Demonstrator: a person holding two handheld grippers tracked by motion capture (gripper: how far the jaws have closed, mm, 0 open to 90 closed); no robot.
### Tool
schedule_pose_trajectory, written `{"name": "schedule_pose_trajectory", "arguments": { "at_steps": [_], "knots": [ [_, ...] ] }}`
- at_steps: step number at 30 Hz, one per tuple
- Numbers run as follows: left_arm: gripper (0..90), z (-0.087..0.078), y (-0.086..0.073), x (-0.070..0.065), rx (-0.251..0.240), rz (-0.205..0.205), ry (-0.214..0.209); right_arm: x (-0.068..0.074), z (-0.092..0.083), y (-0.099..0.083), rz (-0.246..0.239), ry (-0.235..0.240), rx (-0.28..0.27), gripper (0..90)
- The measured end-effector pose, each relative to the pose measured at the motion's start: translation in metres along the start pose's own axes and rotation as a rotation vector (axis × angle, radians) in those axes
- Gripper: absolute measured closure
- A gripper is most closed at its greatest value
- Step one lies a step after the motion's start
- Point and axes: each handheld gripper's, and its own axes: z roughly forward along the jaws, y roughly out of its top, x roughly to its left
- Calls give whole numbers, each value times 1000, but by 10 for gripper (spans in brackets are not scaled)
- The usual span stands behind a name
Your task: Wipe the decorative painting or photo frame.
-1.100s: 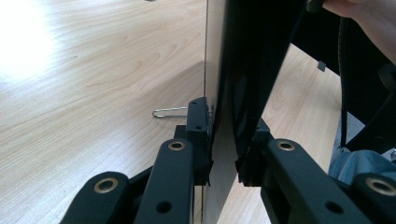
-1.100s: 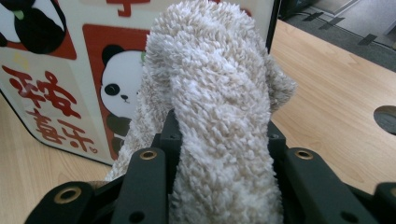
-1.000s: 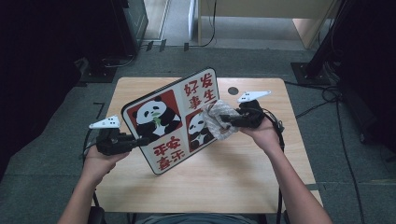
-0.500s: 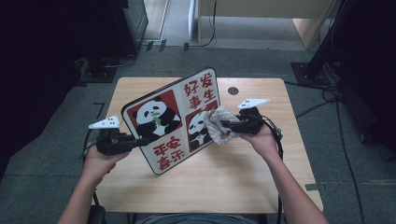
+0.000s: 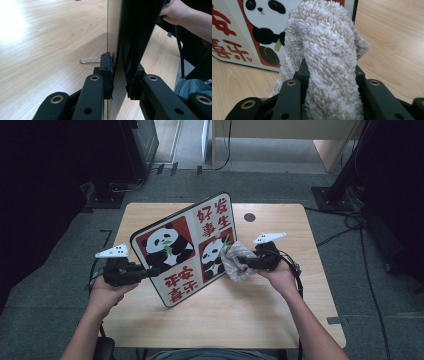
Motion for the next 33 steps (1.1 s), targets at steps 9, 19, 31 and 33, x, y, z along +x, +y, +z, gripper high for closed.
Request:
{"name": "schedule_pose_trajectory", "arguments": {
  "at_steps": [9,19,31,33],
  "knots": [
    [788,0,0,0,4,4,-6,0,10,-17,39,22,24,647],
    [788,0,1,2,5,8,-16,0,20,-31,52,34,53,648],
    [787,0,0,0,2,2,-8,-2,21,-32,59,46,91,650],
    [787,0,0,0,2,1,-7,-2,19,-30,58,52,93,651]
  ]
}}
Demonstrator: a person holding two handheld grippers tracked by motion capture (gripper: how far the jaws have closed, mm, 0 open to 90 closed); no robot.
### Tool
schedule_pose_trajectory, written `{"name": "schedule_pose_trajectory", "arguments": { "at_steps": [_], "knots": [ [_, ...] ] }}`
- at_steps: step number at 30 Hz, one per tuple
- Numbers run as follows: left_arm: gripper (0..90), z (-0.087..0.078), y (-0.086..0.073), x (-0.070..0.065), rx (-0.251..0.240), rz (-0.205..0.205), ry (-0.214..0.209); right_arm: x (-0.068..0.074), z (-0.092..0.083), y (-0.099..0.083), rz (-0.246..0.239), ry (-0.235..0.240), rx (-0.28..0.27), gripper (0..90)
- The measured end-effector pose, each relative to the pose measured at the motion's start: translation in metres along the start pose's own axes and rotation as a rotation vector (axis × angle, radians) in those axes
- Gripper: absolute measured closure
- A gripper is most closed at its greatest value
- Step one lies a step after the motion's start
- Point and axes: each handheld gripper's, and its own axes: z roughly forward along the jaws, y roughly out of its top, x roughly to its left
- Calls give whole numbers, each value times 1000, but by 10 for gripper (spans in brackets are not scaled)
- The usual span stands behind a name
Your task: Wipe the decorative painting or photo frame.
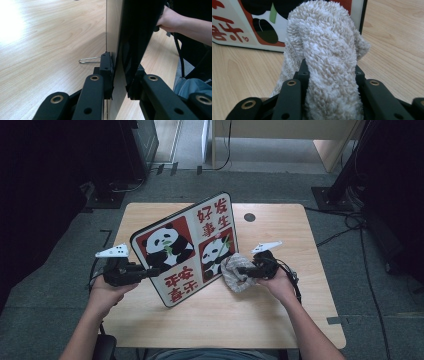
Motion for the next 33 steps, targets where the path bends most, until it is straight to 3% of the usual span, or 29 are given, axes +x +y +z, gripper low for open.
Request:
{"name": "schedule_pose_trajectory", "arguments": {
  "at_steps": [9,21,33],
  "knots": [
    [786,0,0,0,0,-2,3,4,-15,10,-2,8,-32,656],
    [786,0,0,1,1,-2,3,17,-46,38,-2,-4,-87,655],
    [787,0,0,1,0,-5,6,29,-73,80,-41,7,-135,655]
  ]
}}
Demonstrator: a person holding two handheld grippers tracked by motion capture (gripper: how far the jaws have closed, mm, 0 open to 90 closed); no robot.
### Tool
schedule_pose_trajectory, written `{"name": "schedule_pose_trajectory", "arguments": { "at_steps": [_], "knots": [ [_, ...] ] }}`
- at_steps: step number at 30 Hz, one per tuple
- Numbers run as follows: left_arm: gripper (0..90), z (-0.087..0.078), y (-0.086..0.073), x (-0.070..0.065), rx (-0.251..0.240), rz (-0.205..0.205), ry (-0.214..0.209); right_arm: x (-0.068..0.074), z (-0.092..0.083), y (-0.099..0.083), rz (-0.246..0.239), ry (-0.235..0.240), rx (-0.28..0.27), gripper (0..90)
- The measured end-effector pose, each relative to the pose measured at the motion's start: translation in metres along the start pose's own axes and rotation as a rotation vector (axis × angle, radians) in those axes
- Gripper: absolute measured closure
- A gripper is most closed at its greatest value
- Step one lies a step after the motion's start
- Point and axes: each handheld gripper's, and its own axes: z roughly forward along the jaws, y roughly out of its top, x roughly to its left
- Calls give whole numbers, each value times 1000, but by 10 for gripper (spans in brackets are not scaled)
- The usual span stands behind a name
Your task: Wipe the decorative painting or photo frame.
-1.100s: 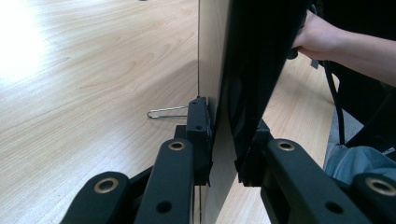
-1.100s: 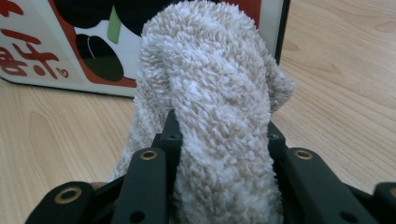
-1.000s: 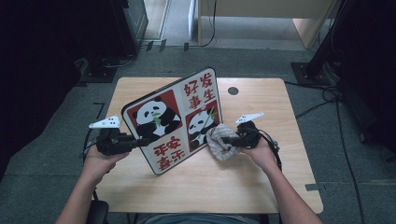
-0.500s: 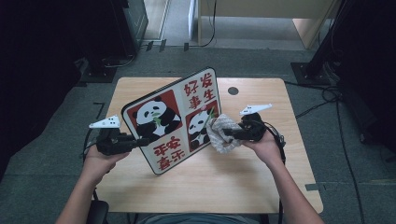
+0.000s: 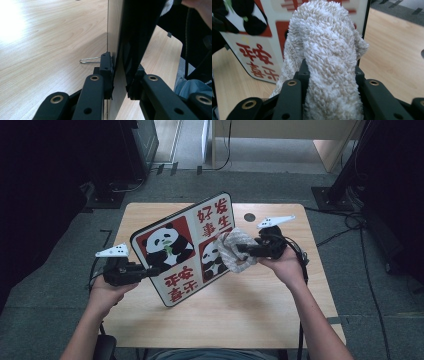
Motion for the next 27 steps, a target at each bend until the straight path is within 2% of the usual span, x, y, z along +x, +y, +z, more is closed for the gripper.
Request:
{"name": "schedule_pose_trajectory", "arguments": {
  "at_steps": [3,4,7,9,12,13,14,19,24,27],
  "knots": [
    [786,0,0,0,0,-1,0,4,-8,18,-16,5,-14,655],
    [787,0,0,0,0,-1,0,4,-8,18,-16,5,-14,655],
    [787,0,0,0,1,-1,-3,7,-14,33,-31,7,-29,655],
    [787,0,0,0,0,-2,-3,12,-19,48,-42,9,-35,655],
    [787,0,0,0,-3,-4,-1,16,-21,58,-60,11,-41,655],
    [787,0,0,0,-4,-5,0,20,-22,68,-74,13,-42,655],
    [787,0,0,0,-4,-5,0,20,-22,68,-74,13,-42,655],
    [789,0,0,1,2,-1,-5,34,-24,98,-110,14,-62,654],
    [789,0,1,1,3,5,-9,43,-24,115,-139,11,-74,655],
    [790,0,1,1,3,7,-10,43,-19,118,-142,5,-62,655]
  ]
}}
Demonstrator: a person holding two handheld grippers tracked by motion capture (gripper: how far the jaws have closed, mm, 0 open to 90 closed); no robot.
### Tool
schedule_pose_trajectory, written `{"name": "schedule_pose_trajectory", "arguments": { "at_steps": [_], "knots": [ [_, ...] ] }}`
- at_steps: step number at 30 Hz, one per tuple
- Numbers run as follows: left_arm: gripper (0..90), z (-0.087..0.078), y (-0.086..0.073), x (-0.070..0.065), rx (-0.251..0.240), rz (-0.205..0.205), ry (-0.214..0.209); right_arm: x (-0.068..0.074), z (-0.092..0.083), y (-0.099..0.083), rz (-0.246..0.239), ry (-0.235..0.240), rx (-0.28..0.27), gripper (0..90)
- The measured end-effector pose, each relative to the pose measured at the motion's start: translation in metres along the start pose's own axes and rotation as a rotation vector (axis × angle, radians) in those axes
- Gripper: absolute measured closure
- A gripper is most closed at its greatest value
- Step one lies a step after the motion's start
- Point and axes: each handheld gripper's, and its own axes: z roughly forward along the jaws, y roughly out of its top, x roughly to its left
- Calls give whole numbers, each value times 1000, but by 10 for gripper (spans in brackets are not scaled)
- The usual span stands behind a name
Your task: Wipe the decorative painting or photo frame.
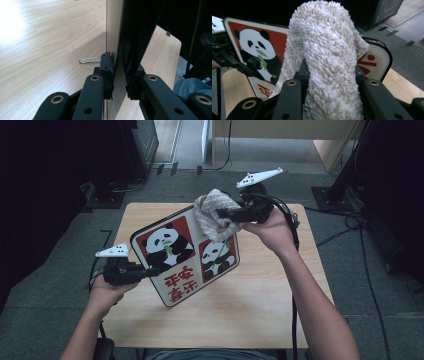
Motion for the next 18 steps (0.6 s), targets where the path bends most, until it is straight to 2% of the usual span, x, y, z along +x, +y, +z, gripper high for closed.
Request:
{"name": "schedule_pose_trajectory", "arguments": {
  "at_steps": [8,12,18],
  "knots": [
    [791,0,0,1,1,6,-4,-7,12,-14,19,16,23,654],
    [791,0,0,0,3,2,0,-10,15,-19,29,28,16,654],
    [791,0,0,-1,6,-2,4,-11,14,-25,16,31,14,654]
  ]
}}
